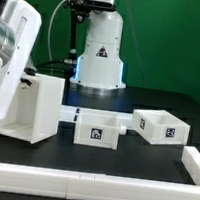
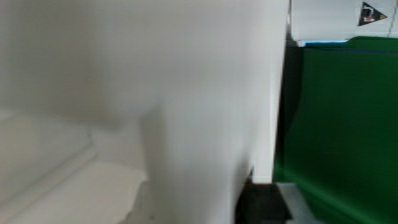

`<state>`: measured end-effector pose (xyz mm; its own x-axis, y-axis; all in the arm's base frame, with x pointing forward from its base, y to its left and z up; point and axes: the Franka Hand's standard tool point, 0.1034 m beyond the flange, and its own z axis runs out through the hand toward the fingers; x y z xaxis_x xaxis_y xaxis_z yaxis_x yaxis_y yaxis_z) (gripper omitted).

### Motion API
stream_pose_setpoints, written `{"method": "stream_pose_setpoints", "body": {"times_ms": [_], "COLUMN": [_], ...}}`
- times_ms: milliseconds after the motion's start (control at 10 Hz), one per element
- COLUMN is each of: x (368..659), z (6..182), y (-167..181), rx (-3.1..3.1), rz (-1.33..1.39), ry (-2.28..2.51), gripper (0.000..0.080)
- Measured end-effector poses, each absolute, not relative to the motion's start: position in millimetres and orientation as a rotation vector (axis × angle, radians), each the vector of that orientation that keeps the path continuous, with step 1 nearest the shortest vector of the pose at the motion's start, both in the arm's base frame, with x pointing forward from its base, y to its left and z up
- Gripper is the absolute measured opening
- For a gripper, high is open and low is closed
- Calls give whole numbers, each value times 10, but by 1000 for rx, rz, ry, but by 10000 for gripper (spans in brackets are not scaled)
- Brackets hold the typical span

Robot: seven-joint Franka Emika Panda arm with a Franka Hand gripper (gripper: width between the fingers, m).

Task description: Assemble drawer

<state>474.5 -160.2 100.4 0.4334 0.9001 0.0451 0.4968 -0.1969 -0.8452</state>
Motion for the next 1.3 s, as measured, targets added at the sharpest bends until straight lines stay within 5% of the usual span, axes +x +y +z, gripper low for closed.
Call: {"method": "stream_pose_setpoints", "body": {"times_ms": [200,400,1300], "x": [4841,4980,5056], "z": [1087,1365,1421], "y": [-1616,-1480,-1503], "rx": [-1892,-1965,-2078], "rz": [601,616,665], "ry": [-1236,-1308,-1271], "gripper": [129,115,56]}}
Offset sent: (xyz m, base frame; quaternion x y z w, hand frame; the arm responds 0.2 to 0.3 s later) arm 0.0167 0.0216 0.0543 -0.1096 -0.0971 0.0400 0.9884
